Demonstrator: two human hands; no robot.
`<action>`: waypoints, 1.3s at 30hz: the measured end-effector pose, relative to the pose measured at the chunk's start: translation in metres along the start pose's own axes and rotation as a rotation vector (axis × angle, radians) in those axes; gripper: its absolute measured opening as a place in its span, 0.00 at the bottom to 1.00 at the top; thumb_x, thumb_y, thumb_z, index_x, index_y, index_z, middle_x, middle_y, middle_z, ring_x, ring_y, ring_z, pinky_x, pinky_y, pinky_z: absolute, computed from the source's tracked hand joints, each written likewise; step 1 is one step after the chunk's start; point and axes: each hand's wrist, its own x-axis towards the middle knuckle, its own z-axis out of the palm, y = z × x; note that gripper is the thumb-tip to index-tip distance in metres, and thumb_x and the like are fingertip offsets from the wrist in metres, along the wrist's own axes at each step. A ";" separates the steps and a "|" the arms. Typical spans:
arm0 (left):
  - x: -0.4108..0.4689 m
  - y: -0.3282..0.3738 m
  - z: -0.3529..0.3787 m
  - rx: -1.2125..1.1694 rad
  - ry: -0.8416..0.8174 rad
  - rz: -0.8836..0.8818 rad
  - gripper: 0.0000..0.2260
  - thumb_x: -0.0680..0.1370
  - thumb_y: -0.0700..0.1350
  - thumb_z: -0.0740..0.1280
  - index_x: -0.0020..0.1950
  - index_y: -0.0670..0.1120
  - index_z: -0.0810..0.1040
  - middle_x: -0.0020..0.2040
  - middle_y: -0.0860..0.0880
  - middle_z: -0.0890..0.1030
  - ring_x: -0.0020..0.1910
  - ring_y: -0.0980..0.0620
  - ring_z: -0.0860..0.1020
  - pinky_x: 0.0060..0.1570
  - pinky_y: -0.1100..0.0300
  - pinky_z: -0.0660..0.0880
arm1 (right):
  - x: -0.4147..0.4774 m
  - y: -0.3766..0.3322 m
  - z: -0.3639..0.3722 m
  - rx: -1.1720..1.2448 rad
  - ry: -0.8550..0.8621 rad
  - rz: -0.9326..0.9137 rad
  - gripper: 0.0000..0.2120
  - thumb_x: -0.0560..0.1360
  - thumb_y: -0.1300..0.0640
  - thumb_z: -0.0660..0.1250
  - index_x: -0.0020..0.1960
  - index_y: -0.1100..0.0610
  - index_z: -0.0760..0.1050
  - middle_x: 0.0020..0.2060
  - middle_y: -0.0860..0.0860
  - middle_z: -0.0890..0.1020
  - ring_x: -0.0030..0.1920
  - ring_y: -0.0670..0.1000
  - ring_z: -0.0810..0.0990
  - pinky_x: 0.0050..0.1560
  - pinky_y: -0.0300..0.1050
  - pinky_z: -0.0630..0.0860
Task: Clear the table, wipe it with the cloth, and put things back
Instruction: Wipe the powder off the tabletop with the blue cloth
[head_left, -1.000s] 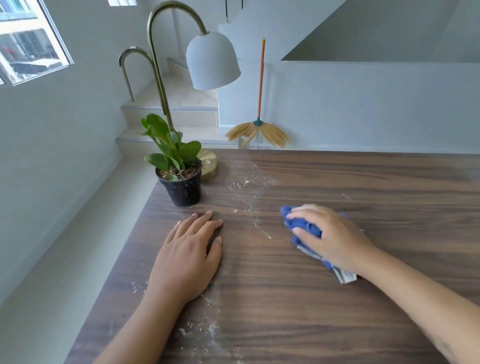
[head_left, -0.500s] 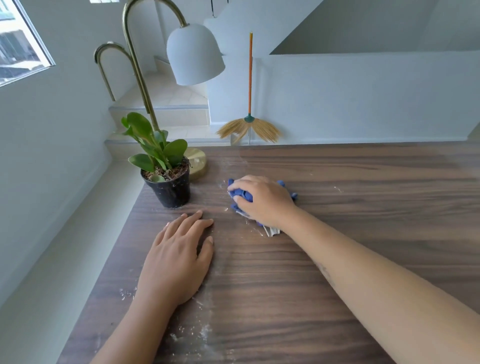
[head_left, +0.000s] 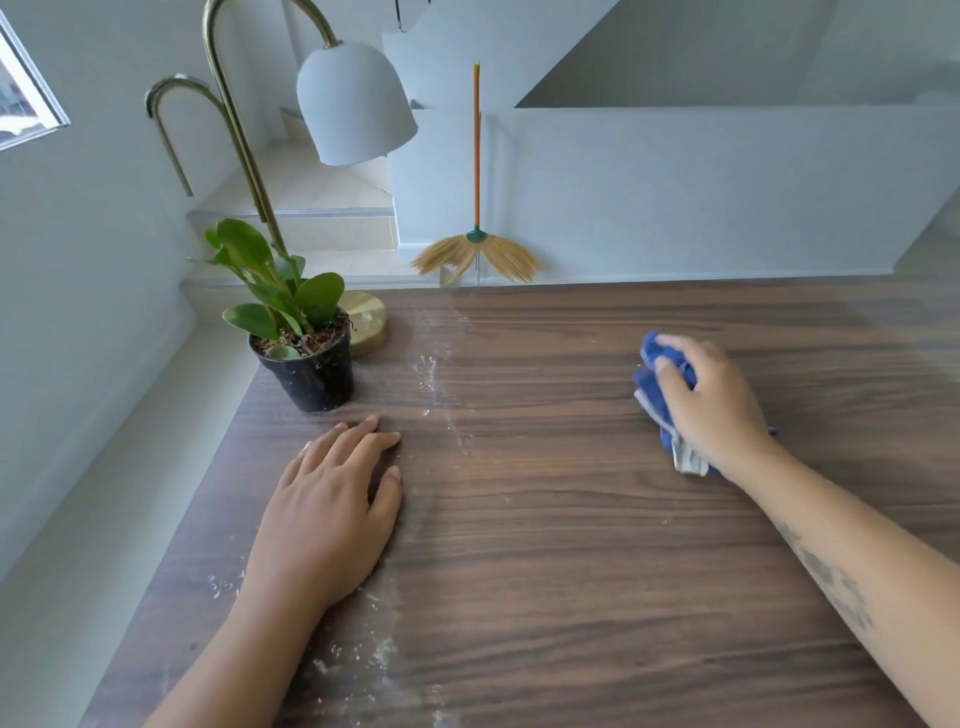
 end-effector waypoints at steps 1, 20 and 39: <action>0.000 0.000 0.000 -0.002 0.002 0.002 0.20 0.79 0.60 0.49 0.69 0.59 0.68 0.74 0.60 0.64 0.74 0.56 0.58 0.73 0.54 0.57 | 0.012 0.002 0.003 -0.027 0.056 0.089 0.13 0.79 0.54 0.58 0.61 0.50 0.76 0.56 0.46 0.77 0.54 0.50 0.76 0.49 0.44 0.67; 0.000 0.001 0.003 0.007 0.042 -0.005 0.17 0.79 0.57 0.52 0.66 0.60 0.69 0.73 0.61 0.64 0.74 0.58 0.58 0.73 0.58 0.53 | 0.136 -0.106 0.162 -0.312 -0.253 -0.115 0.15 0.81 0.51 0.54 0.61 0.56 0.73 0.58 0.56 0.76 0.56 0.58 0.75 0.50 0.50 0.73; 0.002 -0.002 0.014 -0.001 0.142 0.008 0.13 0.76 0.56 0.59 0.59 0.59 0.75 0.67 0.57 0.74 0.69 0.52 0.71 0.70 0.54 0.64 | 0.144 -0.116 0.171 -0.032 -0.470 -0.321 0.09 0.78 0.51 0.62 0.54 0.41 0.77 0.50 0.44 0.80 0.46 0.48 0.79 0.43 0.43 0.74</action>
